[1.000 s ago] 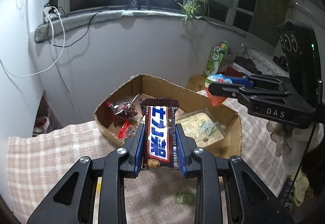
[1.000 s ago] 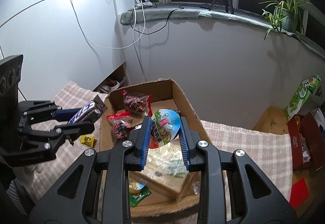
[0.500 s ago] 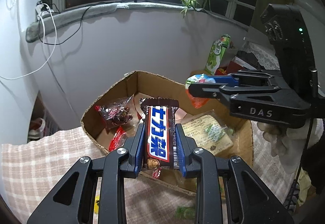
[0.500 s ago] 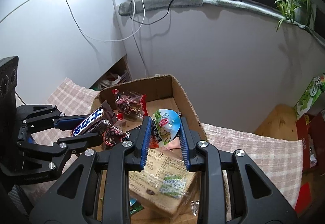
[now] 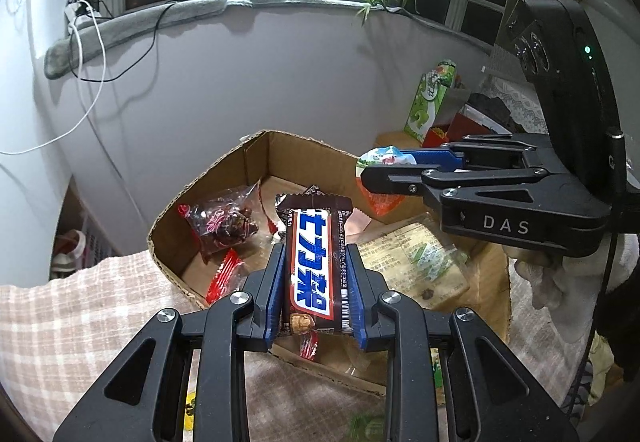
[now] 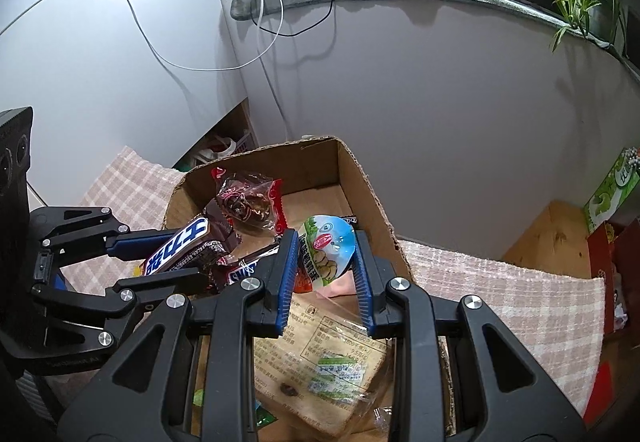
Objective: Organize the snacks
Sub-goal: 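Open both grippers to drop the chocolate bar and jelly cup into the box, then move the open left gripper to the yellow candy while the right gripper approaches the green candy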
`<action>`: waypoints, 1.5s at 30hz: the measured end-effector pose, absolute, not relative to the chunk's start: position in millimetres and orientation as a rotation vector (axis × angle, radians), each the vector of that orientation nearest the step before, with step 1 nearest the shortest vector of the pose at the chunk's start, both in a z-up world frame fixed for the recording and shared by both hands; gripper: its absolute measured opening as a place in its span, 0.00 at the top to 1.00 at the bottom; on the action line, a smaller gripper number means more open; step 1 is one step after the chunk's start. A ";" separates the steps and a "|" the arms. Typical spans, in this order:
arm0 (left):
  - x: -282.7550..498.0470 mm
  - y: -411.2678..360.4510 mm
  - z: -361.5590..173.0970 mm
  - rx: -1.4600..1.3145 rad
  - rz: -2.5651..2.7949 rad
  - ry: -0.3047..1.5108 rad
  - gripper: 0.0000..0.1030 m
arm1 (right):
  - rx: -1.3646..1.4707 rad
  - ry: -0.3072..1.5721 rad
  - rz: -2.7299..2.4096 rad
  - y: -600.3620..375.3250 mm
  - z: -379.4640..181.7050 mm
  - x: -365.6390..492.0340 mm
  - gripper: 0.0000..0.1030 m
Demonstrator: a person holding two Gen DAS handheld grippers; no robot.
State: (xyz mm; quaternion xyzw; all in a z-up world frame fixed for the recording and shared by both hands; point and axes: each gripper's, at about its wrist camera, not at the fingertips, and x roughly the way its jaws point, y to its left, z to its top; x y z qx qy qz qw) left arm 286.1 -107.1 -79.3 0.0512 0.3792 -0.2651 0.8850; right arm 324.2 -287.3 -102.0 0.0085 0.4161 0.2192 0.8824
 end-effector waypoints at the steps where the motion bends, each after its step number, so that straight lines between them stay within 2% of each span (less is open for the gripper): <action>1: 286.2 -107.2 -79.6 0.106 -0.550 0.790 0.74 | 0.019 0.867 0.456 -287.5 -101.8 324.4 0.73; 8: 285.9 -108.6 -79.4 0.112 -0.551 0.789 0.74 | 0.016 0.861 0.445 -288.2 -100.5 323.7 0.72; 9: 285.7 -109.0 -79.1 0.114 -0.552 0.787 0.69 | 0.016 0.861 0.445 -288.3 -100.4 323.5 0.70; 10: 285.1 -109.4 -78.6 0.114 -0.553 0.785 0.64 | 0.015 0.859 0.439 -288.4 -99.9 323.1 0.58; 11: 284.4 -109.9 -77.9 0.114 -0.553 0.782 0.54 | 0.012 0.852 0.431 -288.9 -98.9 322.2 0.42; 12: 284.0 -110.3 -77.2 0.116 -0.552 0.779 0.47 | 0.012 0.840 0.424 -289.5 -97.1 320.7 0.37; 13: 283.6 -110.6 -76.5 0.118 -0.547 0.775 0.46 | 0.013 0.833 0.421 -290.3 -95.5 319.7 0.33; 29: 267.8 -101.2 -66.4 0.117 -0.541 0.753 0.46 | 0.016 0.804 0.394 -293.1 -75.8 293.5 0.32; 45: 235.5 -35.5 -53.2 0.058 -0.482 0.733 0.46 | 0.100 0.727 0.451 -290.9 -59.1 168.0 0.32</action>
